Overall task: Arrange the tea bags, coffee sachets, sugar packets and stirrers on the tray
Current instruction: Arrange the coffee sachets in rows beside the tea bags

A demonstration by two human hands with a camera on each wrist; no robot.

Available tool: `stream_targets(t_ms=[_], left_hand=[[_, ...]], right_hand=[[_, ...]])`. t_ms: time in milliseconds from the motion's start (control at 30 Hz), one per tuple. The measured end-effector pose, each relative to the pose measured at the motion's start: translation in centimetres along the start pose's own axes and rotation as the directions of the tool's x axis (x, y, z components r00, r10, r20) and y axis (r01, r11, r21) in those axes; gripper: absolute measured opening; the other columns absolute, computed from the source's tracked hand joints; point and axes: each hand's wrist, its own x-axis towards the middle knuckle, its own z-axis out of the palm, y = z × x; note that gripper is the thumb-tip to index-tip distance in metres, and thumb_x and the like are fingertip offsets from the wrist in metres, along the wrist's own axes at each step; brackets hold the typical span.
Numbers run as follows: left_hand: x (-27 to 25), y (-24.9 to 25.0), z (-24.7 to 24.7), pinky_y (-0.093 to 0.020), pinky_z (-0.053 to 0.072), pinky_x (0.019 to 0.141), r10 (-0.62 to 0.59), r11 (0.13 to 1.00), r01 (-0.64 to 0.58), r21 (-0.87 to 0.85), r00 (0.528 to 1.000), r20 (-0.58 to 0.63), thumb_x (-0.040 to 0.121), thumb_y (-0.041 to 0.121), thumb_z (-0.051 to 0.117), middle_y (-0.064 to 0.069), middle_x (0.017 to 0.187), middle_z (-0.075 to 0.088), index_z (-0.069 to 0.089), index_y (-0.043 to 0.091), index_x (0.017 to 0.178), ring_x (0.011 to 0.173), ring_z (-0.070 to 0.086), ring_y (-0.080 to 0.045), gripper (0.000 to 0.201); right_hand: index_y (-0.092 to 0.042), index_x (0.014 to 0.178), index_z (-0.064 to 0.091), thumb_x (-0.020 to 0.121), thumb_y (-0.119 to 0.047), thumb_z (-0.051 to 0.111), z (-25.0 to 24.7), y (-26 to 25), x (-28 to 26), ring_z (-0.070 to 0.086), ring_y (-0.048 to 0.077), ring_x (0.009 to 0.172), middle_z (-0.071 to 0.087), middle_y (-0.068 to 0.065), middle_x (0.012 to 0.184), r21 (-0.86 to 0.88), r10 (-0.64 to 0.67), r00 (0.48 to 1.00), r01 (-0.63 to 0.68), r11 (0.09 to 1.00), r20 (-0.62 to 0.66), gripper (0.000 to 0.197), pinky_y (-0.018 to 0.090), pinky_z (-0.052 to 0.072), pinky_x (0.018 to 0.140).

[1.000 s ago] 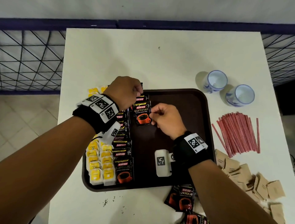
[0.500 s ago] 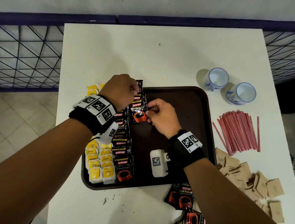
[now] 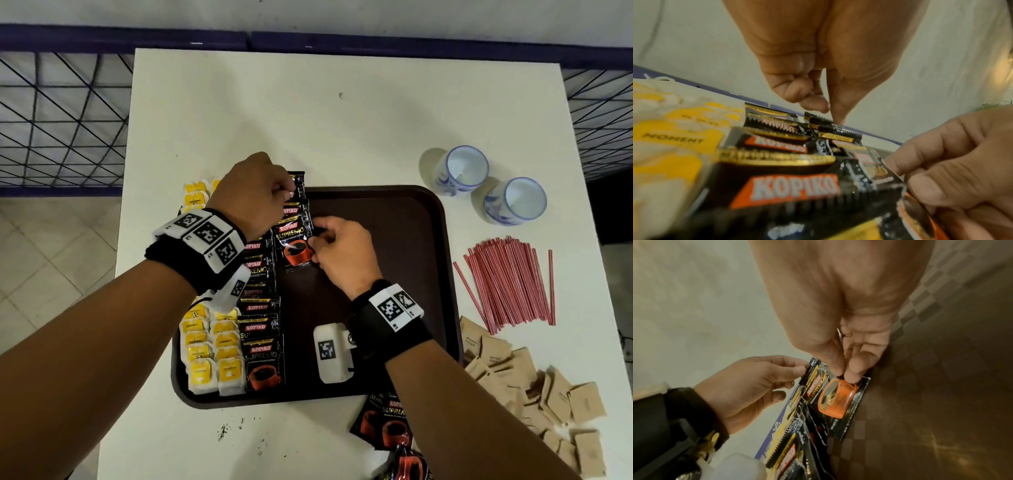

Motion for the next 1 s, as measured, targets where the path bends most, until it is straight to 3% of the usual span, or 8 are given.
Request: stream_targets(t_ms=[200,400,567,700,800,900,1000], left_hand=[[-0.1,-1.1,-0.1,-0.028,0.042,0.076,0.017,1.0,-0.02,-0.024,0.993,-0.119,0.087,0.012,0.063,-0.006,0.105,0.054,0.069,0.016,0.105,0.083,0.056,-0.019,0.019],[-0.4,-1.2,-0.1,-0.039,0.046,0.089,0.019,0.999,-0.015,0.046,0.995,-0.1,0.089,0.013,0.06,-0.006,0.119,0.057,0.066,0.014,0.118,0.111,0.052,-0.029,0.03],[-0.4,-1.2,0.1,-0.047,0.044,0.092,0.017,0.994,-0.009,0.113,0.997,-0.071,0.09,0.013,0.058,-0.006,0.125,0.057,0.064,0.014,0.123,0.115,0.048,-0.033,0.034],[-0.4,-1.2,0.2,-0.049,0.043,0.094,0.003,0.992,0.006,0.129,0.998,-0.068,0.089,0.015,0.058,-0.006,0.125,0.057,0.064,0.013,0.123,0.115,0.048,-0.033,0.034],[-0.5,-1.4,-0.1,-0.049,0.043,0.095,-0.003,0.994,0.013,0.109,0.996,-0.09,0.088,0.016,0.06,-0.006,0.124,0.057,0.063,0.013,0.124,0.115,0.048,-0.033,0.035],[-1.3,-1.6,-1.1,-0.048,0.045,0.093,0.029,0.999,-0.021,0.044,0.983,-0.179,0.086,0.016,0.061,-0.009,0.118,0.059,0.065,0.014,0.12,0.11,0.053,-0.034,0.034],[-4.0,-0.6,-1.7,-0.034,0.046,0.088,0.056,0.997,-0.065,-0.033,0.97,-0.237,0.085,0.016,0.062,-0.007,0.109,0.062,0.067,0.014,0.111,0.099,0.06,-0.025,0.027]], right_hand=[[-0.013,0.125,0.067,0.093,-0.01,0.063,0.4,-0.1,-0.5,0.073,0.023,0.072,0.071,0.003,0.08,0.03,0.03,1.0,-0.029,0.999,-0.007,0.032,0.046,0.061,0.076],[-0.013,0.125,0.067,0.094,-0.009,0.061,0.7,-0.1,-0.9,0.073,0.022,0.067,0.072,0.005,0.079,0.044,0.035,0.999,-0.034,0.998,-0.011,0.032,0.045,0.062,0.076],[-0.011,0.126,0.066,0.095,-0.008,0.06,0.7,-0.2,-1.0,0.073,0.022,0.064,0.072,0.006,0.078,0.054,0.035,0.999,-0.035,0.998,0.002,0.032,0.044,0.062,0.075],[-0.01,0.13,0.064,0.094,-0.009,0.06,0.8,0.0,-0.9,0.073,0.021,0.068,0.073,0.006,0.079,0.051,0.029,1.0,-0.029,0.998,-0.002,0.036,0.042,0.062,0.079],[-0.01,0.133,0.061,0.093,-0.014,0.062,0.4,0.1,-0.7,0.074,0.024,0.081,0.073,0.005,0.087,0.028,0.023,1.0,-0.022,0.999,-0.015,0.041,0.042,0.061,0.085],[-0.017,0.125,0.066,0.088,-0.021,0.064,-1.0,0.3,-0.8,0.073,0.022,0.083,0.068,-0.006,0.086,0.057,0.024,0.997,-0.02,0.998,-0.074,0.037,0.046,0.06,0.084],[-0.029,0.106,0.07,0.085,-0.025,0.067,-4.0,1.2,-3.1,0.072,0.018,0.071,0.069,-0.005,0.081,0.092,0.038,0.988,-0.024,0.995,-0.153,0.021,0.04,0.058,0.069]])
